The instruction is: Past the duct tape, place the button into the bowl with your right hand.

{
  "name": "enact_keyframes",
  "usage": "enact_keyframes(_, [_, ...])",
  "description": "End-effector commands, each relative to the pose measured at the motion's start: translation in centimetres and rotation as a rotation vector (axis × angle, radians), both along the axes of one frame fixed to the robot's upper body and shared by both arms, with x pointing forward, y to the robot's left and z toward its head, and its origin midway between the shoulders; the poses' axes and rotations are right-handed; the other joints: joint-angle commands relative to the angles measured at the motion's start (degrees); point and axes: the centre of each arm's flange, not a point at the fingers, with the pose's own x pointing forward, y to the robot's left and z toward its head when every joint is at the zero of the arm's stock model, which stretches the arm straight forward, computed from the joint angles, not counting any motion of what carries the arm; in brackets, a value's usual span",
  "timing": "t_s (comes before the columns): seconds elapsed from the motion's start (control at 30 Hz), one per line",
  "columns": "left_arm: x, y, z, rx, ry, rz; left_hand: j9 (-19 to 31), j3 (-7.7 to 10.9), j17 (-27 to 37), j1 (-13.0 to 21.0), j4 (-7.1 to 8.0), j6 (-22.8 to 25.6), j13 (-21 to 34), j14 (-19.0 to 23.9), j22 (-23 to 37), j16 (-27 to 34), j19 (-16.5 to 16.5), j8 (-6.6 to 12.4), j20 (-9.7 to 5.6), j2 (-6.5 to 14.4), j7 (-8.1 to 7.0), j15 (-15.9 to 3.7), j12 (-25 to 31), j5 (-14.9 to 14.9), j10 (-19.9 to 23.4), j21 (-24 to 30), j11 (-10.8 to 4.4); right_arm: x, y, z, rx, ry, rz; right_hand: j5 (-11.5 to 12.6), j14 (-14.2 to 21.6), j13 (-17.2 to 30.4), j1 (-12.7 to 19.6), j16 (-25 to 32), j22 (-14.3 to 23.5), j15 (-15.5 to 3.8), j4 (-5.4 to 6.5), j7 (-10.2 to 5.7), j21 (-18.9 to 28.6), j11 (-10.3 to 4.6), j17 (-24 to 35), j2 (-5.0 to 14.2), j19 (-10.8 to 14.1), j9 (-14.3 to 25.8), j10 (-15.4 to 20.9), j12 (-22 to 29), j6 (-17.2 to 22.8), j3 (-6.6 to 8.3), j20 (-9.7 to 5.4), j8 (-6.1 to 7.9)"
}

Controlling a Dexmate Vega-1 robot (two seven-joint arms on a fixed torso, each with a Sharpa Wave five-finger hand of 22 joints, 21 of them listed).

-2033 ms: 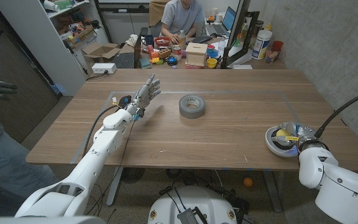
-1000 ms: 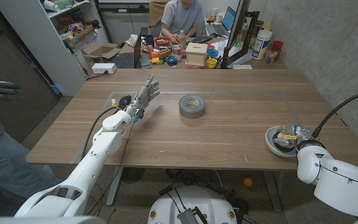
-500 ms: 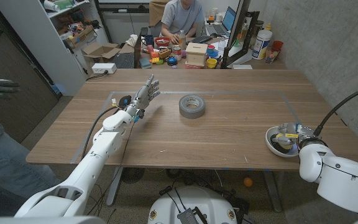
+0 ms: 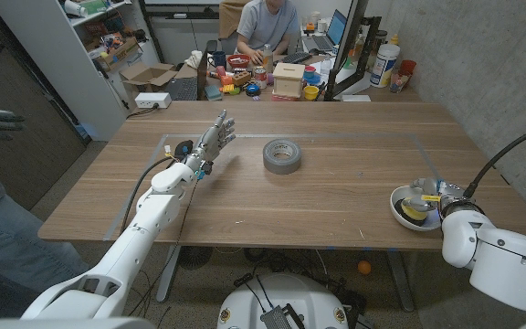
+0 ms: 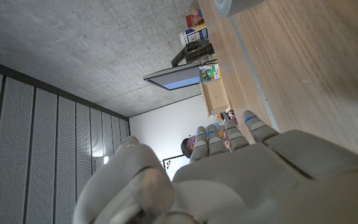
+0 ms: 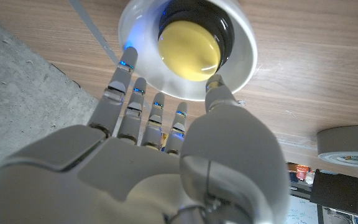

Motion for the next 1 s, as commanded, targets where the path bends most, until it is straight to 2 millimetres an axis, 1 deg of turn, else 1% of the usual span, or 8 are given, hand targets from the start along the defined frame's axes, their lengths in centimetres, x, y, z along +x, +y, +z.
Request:
enact_keyframes(0.03, [-0.4,0.1,-0.1,-0.002,-0.002,0.005,0.2,-0.35,0.2,0.1,-0.05,0.3,0.1,0.2,0.1,0.3,-0.2,0.04,0.25,0.5,0.07,0.35,0.3,0.4,0.4,0.0,-0.15,-0.6,0.0,0.8,0.025,-0.074,0.017,0.2,0.5,0.0,-0.3,0.5,0.1,-0.67,0.52,0.1,0.1,-0.22,0.2,0.59,0.4,-0.1,1.0,0.6,0.8,0.2,-0.4,0.3])
enact_keyframes(0.13, [-0.6,0.2,-0.2,-0.002,-0.001,0.009,0.2,-0.38,0.2,0.2,-0.06,0.6,0.1,0.2,0.1,0.3,-0.2,0.12,0.27,0.5,0.31,0.33,0.4,0.4,0.6,0.0,-0.1,-0.7,-0.1,1.0,0.055,-0.112,0.029,0.1,1.0,0.1,-0.9,0.6,0.2,-0.87,0.9,-0.34,0.1,-0.63,0.3,0.95,0.5,-0.1,1.8,0.8,1.9,0.1,-0.91,0.72])
enact_keyframes(0.3, [-0.9,0.4,-0.3,-0.003,-0.001,0.014,0.2,-0.39,0.2,0.3,-0.09,0.8,0.1,0.4,0.1,0.4,-0.1,0.21,0.19,0.7,0.67,0.33,0.5,0.4,1.0,0.0,0.12,-0.8,0.0,1.5,0.072,-0.163,0.046,0.1,1.3,0.1,-1.5,0.6,0.2,-0.9,1.17,-0.72,0.0,-0.83,0.3,1.14,0.6,-0.1,2.9,1.1,3.3,-0.03,-0.88,1.18])
enact_keyframes(0.63, [-1.8,0.9,-0.8,-0.012,-0.004,0.028,0.2,-0.33,0.2,0.5,-0.17,1.0,0.1,0.5,0.1,0.4,-0.1,0.26,0.13,1.0,0.85,0.28,0.6,0.4,1.4,0.0,0.15,-0.4,0.8,3.0,0.065,-0.261,0.088,0.0,1.3,0.1,-2.1,0.5,0.3,-1.41,1.44,-0.68,-0.1,-1.07,0.2,1.25,0.5,-0.2,3.2,1.2,3.6,-0.22,-1.3,1.17])
enact_keyframes(0.73, [-2.0,1.1,-0.9,-0.016,-0.006,0.032,0.2,-0.32,0.2,0.6,-0.19,1.1,0.1,0.5,0.1,0.4,-0.1,0.25,0.11,1.1,0.85,0.27,0.6,0.4,1.4,0.0,0.17,-0.1,0.9,3.4,0.071,-0.293,0.103,0.0,0.9,0.1,-2.3,0.3,0.3,-2.32,1.49,-0.53,-0.2,-1.27,0.2,1.3,0.2,-0.2,3.3,1.2,3.8,-0.27,-1.8,1.18])
enact_keyframes(0.87, [-2.4,1.3,-0.9,-0.019,-0.011,0.037,0.2,-0.31,0.2,0.7,-0.21,1.1,0.1,0.5,0.1,0.4,-0.1,0.28,0.15,1.1,0.88,0.16,0.6,0.4,1.4,0.0,0.18,0.4,1.1,3.8,0.075,-0.345,0.13,0.0,-2.2,0.1,-2.7,-0.6,0.4,-5.77,1.47,-0.14,-1.6,-1.28,0.3,1.66,-2.9,-0.4,3.6,1.0,4.3,-0.25,-4.05,1.04])
enact_keyframes(0.9, [-2.4,1.4,-0.9,-0.021,-0.012,0.038,0.2,-0.31,0.2,0.7,-0.22,1.1,0.1,0.5,0.1,0.4,-0.1,0.27,0.11,1.2,0.9,0.15,0.6,0.4,1.4,0.0,0.17,0.6,1.1,3.9,0.079,-0.357,0.137,0.1,-3.0,0.1,-2.9,-0.6,0.4,-6.06,1.55,-0.07,-1.9,-1.27,0.4,1.88,-3.8,-0.5,3.5,0.9,4.4,-0.25,-5.23,0.98])
enact_keyframes(1.0, [-2.7,1.5,-0.9,-0.022,-0.016,0.043,0.2,-0.3,0.2,0.8,-0.24,1.2,0.1,0.6,0.1,0.4,-0.1,0.27,0.07,1.2,0.96,0.13,0.7,0.4,1.5,0.0,0.28,1.1,1.4,4.2,0.082,-0.381,0.154,0.1,-4.6,0.1,-2.9,-0.7,0.4,-6.05,1.45,0.39,-2.4,-1.13,0.5,2.11,-5.0,-0.6,2.6,0.4,4.6,-0.15,-6.47,0.89])
